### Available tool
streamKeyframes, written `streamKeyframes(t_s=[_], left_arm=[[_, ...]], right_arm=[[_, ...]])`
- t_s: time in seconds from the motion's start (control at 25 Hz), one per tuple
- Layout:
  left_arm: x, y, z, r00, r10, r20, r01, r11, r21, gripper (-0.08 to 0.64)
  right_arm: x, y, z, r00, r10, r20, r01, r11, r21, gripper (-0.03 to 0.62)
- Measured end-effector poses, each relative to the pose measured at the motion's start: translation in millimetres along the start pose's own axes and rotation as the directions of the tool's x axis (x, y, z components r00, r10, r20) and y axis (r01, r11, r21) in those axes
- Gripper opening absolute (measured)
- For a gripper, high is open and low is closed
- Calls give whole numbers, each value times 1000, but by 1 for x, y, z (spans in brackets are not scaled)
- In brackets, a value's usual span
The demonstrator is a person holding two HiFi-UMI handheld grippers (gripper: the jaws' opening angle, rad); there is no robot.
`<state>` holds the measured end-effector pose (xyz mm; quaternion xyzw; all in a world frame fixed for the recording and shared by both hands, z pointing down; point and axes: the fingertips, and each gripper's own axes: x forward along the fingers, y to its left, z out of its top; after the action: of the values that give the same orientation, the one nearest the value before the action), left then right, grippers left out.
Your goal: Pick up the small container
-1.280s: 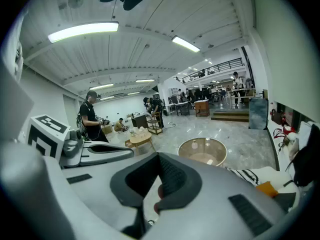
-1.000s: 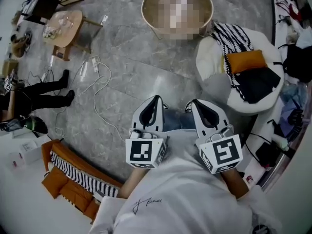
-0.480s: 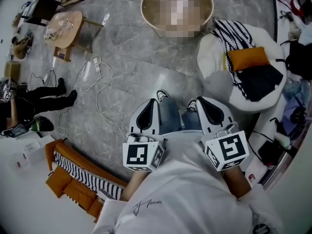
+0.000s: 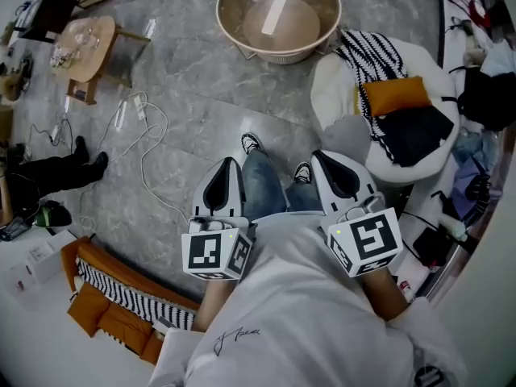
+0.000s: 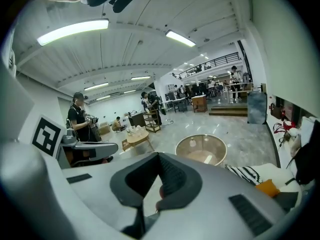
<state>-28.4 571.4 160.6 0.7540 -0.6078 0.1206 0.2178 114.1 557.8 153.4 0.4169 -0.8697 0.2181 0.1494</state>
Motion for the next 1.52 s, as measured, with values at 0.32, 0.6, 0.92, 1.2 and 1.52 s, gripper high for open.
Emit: streamKeyframes(t_s=[0.32, 0.6, 0.92, 1.2, 1.52], left_arm=[[28, 49, 31, 1000, -14, -4, 14, 1000, -20, 9], [50, 94, 62, 999, -48, 8, 48, 998, -31, 9], [73, 130, 82, 987, -161, -24, 161, 987, -20, 9], [84, 142, 91, 972, -232, -40, 233, 972, 6, 9], [92, 151, 88, 966, -244, -82, 246, 969, 17, 9]], right_arm=[[54, 11, 34, 1000, 3, -17, -3, 1000, -15, 13], [106, 25, 64, 1000, -9, -25, 8, 1000, -16, 12], [151, 54, 89, 999, -10, -35, 8, 999, -36, 12], [173, 74, 94, 996, -10, -83, 4, 997, -80, 12], [194, 80, 85, 989, 0, -151, -16, 995, -103, 13]])
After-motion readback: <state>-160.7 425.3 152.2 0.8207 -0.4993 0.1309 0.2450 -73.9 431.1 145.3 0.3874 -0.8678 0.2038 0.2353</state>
